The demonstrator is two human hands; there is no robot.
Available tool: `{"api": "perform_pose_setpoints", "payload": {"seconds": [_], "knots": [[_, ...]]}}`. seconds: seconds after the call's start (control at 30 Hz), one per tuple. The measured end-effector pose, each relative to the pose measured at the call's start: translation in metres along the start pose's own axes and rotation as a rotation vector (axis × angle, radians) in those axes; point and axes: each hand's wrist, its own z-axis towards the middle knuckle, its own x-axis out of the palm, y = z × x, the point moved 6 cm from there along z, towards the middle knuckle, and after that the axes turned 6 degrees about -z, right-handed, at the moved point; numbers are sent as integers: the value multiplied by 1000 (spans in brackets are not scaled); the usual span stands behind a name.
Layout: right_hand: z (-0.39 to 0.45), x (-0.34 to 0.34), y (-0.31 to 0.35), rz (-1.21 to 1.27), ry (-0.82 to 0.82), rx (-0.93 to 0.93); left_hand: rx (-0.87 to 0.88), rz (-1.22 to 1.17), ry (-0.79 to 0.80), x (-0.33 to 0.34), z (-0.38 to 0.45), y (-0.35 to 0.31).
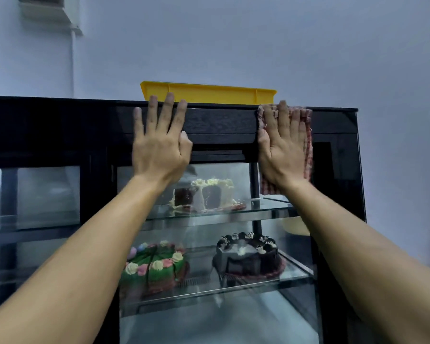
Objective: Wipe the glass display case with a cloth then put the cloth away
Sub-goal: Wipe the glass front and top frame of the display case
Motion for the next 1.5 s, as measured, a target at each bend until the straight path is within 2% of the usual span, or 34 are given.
{"api": "perform_pose_setpoints", "payload": {"seconds": [0.07, 0.1, 0.2, 0.27, 0.33, 0.4, 0.5, 0.57, 0.67, 0.77, 0.83, 0.9, 1.0, 1.07, 1.2, 1.33, 1.37, 1.43, 1.5], "knots": [[0, 1, 25, 16, -27, 16, -27, 4, 1, 8, 7, -17], [-1, 3, 42, 14, -39, -38, -40, 14, -15, 12, 7, -22], [-6, 10, 71, -4, -41, -341, 26, 48, -59, 16, 4, -22], [1, 8, 55, -41, -78, -442, 84, 50, -76, 14, 2, -16], [7, 4, 20, -70, -113, -322, 92, 44, -95, 13, 1, -16], [7, 3, -14, -40, -87, -82, 70, 33, -117, 14, 0, -17], [4, 0, -8, 21, -83, 148, 58, 24, -137, 16, -1, -18], [7, 0, 25, 15, -80, 73, 39, 13, -160, 17, 0, -19], [7, 7, 65, -21, -61, -243, 15, 6, -184, 17, -2, -19], [13, 4, 38, -61, -69, -409, 12, 0, -162, 15, -3, -19], [20, -1, -4, -85, -73, -304, 6, 1, -148, 16, -3, -20], [24, -7, -46, -80, -74, -72, -7, 25, -136, 17, -3, -20], [22, -9, -60, -1, -26, 224, -12, 47, -127, 19, -4, -23], [19, -9, -29, -3, -31, 173, -21, 48, -130, 20, -4, -24], [9, 3, 38, -25, -8, -158, -21, 33, -132, 17, -6, -25], [24, -1, 7, -84, -21, -429, 2, 31, -111, 14, -6, -24], [29, -3, -12, -100, -29, -403, 1, 29, -103, 14, -6, -24], [35, -7, -47, -109, -45, -209, -9, 30, -91, 15, -6, -24], [31, -7, -49, -114, -81, -42, -18, 33, -87, 17, -6, -25]]}}
